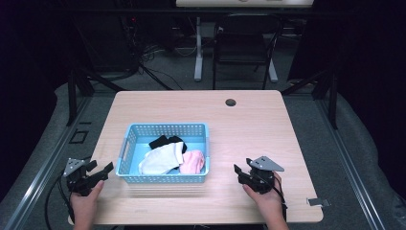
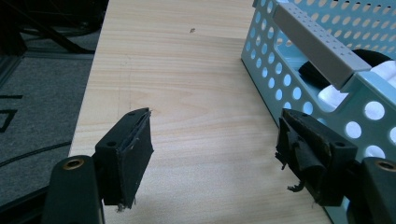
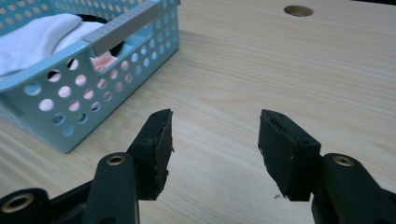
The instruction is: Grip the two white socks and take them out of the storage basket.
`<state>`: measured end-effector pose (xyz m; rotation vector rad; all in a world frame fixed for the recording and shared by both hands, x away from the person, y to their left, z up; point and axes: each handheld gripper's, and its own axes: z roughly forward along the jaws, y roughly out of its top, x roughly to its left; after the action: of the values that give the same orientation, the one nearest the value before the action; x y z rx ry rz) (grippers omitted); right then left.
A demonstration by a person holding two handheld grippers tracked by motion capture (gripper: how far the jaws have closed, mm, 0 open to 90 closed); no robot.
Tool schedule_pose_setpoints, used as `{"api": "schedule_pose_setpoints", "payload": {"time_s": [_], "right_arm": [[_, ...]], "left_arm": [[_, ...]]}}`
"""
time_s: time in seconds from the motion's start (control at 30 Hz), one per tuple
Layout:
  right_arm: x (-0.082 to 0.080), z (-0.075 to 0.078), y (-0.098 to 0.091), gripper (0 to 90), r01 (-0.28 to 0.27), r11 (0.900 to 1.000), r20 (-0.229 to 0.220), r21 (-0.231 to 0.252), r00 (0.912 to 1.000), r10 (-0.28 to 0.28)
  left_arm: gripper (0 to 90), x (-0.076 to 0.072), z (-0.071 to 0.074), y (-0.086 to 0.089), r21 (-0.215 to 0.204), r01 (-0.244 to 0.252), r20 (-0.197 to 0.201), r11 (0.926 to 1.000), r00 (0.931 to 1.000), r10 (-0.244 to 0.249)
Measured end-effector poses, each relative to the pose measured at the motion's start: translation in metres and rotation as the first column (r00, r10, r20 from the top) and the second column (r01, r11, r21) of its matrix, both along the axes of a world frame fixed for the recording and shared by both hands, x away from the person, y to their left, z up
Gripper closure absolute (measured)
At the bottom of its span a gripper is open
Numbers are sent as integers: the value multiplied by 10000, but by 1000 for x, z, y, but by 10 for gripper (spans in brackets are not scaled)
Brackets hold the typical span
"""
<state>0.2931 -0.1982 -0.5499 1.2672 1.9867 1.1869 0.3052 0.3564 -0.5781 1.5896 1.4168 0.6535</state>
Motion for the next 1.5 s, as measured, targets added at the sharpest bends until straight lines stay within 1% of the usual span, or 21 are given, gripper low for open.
{"api": "schedule_pose_setpoints", "payload": {"time_s": [0.1,0.2,0.4,0.47,0.5,0.63,0.67,0.7,0.77,0.83,0.87,0.9,0.93,0.97,1.0,1.1,1.17,1.2,1.33,1.43,1.5], "right_arm": [[0,3,3,445,-178,9998,-152,-28,9997,178],[0,8,8,457,-272,9996,-130,-126,9995,271],[3,20,13,502,-229,9995,-233,207,9995,234],[7,25,17,511,-180,9986,-345,488,9992,197],[8,27,18,511,-236,9983,-403,532,9989,258],[13,32,25,506,-474,9981,-378,393,9981,489],[17,35,31,499,-683,9969,-395,401,9968,699],[17,35,31,499,-683,9969,-395,401,9968,699],[21,42,39,501,-892,9955,-705,316,9933,913],[23,44,42,502,-968,9947,-723,338,9924,991],[25,51,49,507,-1034,9940,-875,361,9905,1062],[25,51,49,507,-1034,9940,-875,361,9905,1062],[27,56,56,522,-1080,9932,-931,439,9894,1117],[27,56,56,522,-1080,9932,-931,439,9894,1117],[30,60,62,525,-1214,9918,-961,410,9875,1249],[33,63,68,525,-1268,9911,-992,399,9865,1302],[36,67,76,527,-1365,9891,-1004,548,9848,1414],[40,70,83,532,-1469,9879,-1071,504,9826,1516],[45,73,93,533,-1634,9857,-1121,417,9795,1671],[51,74,104,537,-1833,9827,-1294,276,9741,1853],[55,73,112,539,-1916,9810,-1397,316,9710,1942]], "left_arm": [[266,0,0,0,-15,-15,23,10000,10000,15],[266,0,-1,0,0,-17,-58,10000,10000,17],[266,0,-1,2,-71,-82,-25,9999,10000,81],[266,-1,-1,2,-55,-63,-32,10000,10000,63],[266,-1,-1,2,-45,-57,-55,10000,10000,57],[266,-1,-1,3,-62,-109,-26,9999,9999,109],[266,-1,-1,3,-69,-108,-21,9999,9999,108],[266,-1,-1,3,-77,-101,-48,9999,9999,101],[266,-1,-1,3,-88,-78,-53,9999,10000,77],[266,0,-1,2,-92,-64,-52,9999,10000,63],[266,0,-1,2,-87,-63,-56,9999,10000,62],[266,0,-1,3,-89,-64,-59,9999,10000,63],[266,-1,-1,3,-97,-74,-59,9999,10000,73],[266,-1,-1,3,-105,-79,-61,9999,10000,79],[266,-1,-1,3,-158,-117,8,9998,9999,117],[266,-1,-1,4,-143,-109,-49,9998,9999,109],[265,-1,-1,4,-140,-100,-49,9999,9999,99],[266,-1,-1,3,-166,-109,7,9998,9999,109],[266,-1,-1,4,-139,-103,-48,9998,9999,103],[266,-1,-1,4,-157,-127,-35,9998,9999,126],[266,-1,-1,4,-146,-111,-41,9998,9999,110]]}}
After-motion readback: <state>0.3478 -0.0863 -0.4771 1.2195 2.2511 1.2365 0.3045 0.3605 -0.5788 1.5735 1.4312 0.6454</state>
